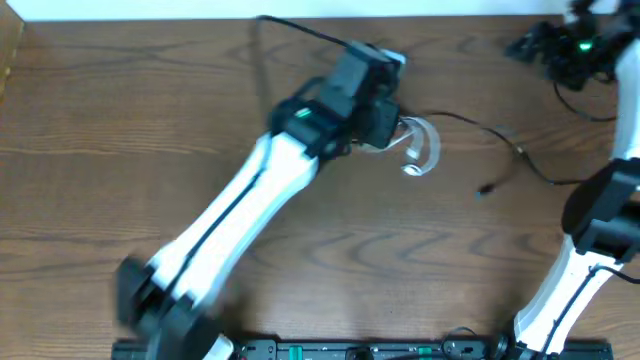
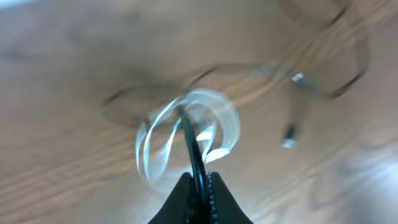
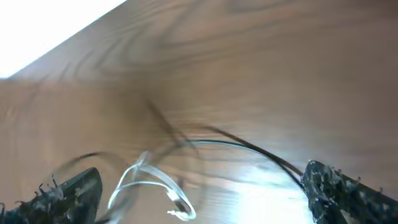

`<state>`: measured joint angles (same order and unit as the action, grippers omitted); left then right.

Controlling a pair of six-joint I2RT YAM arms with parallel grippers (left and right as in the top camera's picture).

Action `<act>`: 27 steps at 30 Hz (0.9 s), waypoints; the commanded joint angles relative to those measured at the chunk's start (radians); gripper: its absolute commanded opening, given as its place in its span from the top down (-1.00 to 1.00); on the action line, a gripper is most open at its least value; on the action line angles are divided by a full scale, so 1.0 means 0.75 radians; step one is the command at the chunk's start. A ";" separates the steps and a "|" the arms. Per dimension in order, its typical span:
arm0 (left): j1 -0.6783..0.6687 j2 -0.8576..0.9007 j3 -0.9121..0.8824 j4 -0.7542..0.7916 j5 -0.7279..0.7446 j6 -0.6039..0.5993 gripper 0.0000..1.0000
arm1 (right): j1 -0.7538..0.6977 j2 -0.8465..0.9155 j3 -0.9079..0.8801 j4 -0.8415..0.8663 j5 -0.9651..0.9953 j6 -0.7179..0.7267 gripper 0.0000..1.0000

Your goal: Untangle cables

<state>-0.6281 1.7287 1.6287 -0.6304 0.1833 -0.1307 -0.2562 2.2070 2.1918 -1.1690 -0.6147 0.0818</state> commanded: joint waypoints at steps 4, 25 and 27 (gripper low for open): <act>0.074 -0.336 0.013 -0.086 0.190 0.059 0.85 | 0.282 -0.032 0.005 -0.054 -0.218 -0.367 -0.72; 0.427 -0.590 0.022 0.378 0.612 -0.368 0.86 | 0.819 -0.015 -0.669 0.708 0.106 0.485 -0.51; 0.489 -0.624 0.041 0.377 0.604 -0.401 0.85 | 0.777 -0.015 -0.707 0.706 0.132 0.494 -0.48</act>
<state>-0.3214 1.3285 1.6337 -0.3622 0.6308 -0.3965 0.3706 2.2044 1.6981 -0.6415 -0.6228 0.3344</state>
